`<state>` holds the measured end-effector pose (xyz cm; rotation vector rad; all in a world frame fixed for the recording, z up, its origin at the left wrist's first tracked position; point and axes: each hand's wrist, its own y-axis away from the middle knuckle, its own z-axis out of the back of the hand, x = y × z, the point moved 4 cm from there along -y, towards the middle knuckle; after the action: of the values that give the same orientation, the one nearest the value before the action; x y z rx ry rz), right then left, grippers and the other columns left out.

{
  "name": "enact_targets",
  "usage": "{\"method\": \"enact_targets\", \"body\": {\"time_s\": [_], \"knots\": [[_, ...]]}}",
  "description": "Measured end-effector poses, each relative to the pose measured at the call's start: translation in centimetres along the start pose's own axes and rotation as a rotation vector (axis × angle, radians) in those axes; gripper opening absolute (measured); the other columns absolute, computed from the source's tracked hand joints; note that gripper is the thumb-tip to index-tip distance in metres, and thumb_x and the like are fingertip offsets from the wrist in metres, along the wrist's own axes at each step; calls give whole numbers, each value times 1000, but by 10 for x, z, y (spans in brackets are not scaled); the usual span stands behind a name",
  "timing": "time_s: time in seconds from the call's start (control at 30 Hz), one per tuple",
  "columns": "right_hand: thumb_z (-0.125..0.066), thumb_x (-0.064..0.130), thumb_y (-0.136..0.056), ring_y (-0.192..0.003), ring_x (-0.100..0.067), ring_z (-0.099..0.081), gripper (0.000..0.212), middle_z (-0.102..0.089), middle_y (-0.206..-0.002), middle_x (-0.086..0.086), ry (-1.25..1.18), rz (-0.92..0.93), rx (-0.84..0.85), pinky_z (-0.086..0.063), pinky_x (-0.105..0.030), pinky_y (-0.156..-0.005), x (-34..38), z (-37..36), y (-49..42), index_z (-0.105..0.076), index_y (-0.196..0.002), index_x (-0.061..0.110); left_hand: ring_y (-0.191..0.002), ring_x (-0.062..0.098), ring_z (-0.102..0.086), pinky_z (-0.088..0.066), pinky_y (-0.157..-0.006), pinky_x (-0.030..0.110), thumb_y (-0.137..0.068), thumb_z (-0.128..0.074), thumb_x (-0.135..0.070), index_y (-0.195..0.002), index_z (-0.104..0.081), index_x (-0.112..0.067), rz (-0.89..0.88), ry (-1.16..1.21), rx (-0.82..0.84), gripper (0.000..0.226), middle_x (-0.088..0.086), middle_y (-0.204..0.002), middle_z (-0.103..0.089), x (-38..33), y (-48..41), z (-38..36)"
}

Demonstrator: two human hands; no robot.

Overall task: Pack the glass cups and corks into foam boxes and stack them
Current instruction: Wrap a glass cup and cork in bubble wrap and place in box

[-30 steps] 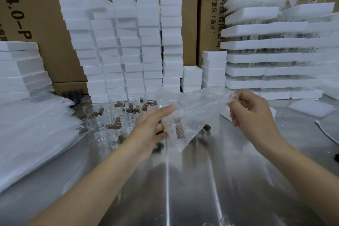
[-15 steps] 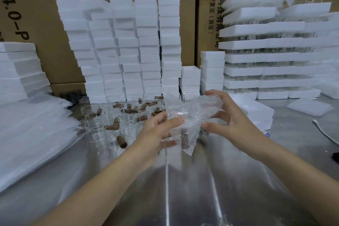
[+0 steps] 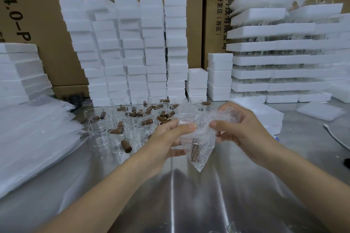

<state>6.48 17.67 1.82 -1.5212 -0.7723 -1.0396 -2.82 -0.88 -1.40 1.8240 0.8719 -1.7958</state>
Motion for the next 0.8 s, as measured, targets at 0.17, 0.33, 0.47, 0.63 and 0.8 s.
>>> {"method": "enact_targets", "body": {"time_s": [0.17, 0.33, 0.47, 0.63, 0.8], "knots": [[-83, 9, -81, -96, -28, -76, 7, -78, -102, -15, -129, 0, 34, -62, -32, -86, -2, 1, -2, -82, -88, 13, -102, 25, -78, -63, -84, 41, -71, -91, -54, -110, -83, -29, 35, 88, -52, 48, 6, -120, -80, 4, 0, 1], [-69, 15, -97, -100, -28, -69, 18, -79, -110, -17, 3, -39, 37, -50, -45, -98, -6, 1, -3, -84, -103, 5, -97, 22, -78, -63, -90, 43, -70, -88, -55, -105, -85, -34, 47, 167, -64, 41, 6, -118, -81, 9, 1, -4], [-82, 17, -85, -94, -14, -67, 17, -80, -109, 0, 162, 4, -64, -55, -26, -80, -7, -4, 2, -85, -100, 22, -103, 28, -76, -57, -104, 54, -74, -86, -53, -127, -75, -20, 22, 167, -71, 63, 12, -123, -78, 12, 2, -9], [-90, 17, -77, -94, -16, -69, 48, -67, -121, 4, 278, -95, -155, -61, -35, -81, -11, -2, 3, -66, -114, 34, -104, 28, -76, -57, -102, 53, -79, -83, -50, -133, -71, -19, -28, 98, -54, 63, 10, -124, -79, 11, 6, -14], [-87, 6, -80, -68, -12, -61, 37, -74, -94, -12, 235, -86, -196, -49, -21, -57, -11, 3, 1, -63, -108, 15, -99, 23, -78, -59, -94, 44, -82, -81, -44, -126, -74, -24, -47, 56, -117, 49, 5, -122, -80, 12, 7, -16]]}}
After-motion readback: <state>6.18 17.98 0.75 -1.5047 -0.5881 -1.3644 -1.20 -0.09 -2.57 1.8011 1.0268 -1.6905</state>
